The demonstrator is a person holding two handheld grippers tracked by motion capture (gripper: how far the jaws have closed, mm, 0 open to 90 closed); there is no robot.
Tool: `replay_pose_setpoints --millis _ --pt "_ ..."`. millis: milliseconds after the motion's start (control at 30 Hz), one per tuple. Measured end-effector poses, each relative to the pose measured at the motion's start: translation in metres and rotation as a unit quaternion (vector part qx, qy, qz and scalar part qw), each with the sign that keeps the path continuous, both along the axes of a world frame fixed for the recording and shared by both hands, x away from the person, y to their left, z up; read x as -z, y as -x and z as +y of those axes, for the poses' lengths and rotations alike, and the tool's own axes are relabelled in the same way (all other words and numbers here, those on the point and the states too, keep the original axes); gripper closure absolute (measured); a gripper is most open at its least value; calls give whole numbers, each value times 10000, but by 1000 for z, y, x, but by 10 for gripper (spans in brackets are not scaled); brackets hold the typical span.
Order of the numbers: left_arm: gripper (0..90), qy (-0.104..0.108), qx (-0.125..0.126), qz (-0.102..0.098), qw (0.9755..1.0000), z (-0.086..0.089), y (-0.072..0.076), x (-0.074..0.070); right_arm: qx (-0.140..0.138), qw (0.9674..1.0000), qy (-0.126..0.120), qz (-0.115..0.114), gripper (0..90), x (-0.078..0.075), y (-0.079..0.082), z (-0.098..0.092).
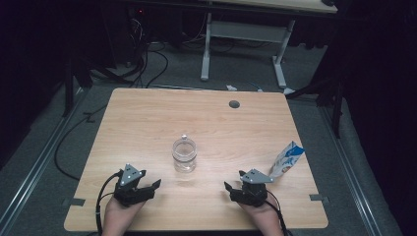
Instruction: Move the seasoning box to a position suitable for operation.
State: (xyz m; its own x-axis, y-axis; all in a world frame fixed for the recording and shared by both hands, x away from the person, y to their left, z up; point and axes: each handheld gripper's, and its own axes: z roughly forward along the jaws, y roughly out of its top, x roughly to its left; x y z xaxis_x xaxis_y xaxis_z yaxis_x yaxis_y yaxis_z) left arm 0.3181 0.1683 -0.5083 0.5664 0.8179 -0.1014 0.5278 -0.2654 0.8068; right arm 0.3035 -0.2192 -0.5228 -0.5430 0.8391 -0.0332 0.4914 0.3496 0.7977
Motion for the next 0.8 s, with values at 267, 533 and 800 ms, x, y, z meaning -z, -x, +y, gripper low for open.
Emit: replay_pose_setpoints --millis 267,533,800 --pt "382 150 -125 -112 9997 -12 -7 -18 -39 9999 -129 4 325 -3 2 -5" --pt "413 242 -34 -185 9995 -21 -23 -44 -89 9998 -173 76 335 -1 2 -4" --pt "447 274 -67 -302 9991 -43 -48 -67 -108 9997 -207 77 338 -1 2 -4"
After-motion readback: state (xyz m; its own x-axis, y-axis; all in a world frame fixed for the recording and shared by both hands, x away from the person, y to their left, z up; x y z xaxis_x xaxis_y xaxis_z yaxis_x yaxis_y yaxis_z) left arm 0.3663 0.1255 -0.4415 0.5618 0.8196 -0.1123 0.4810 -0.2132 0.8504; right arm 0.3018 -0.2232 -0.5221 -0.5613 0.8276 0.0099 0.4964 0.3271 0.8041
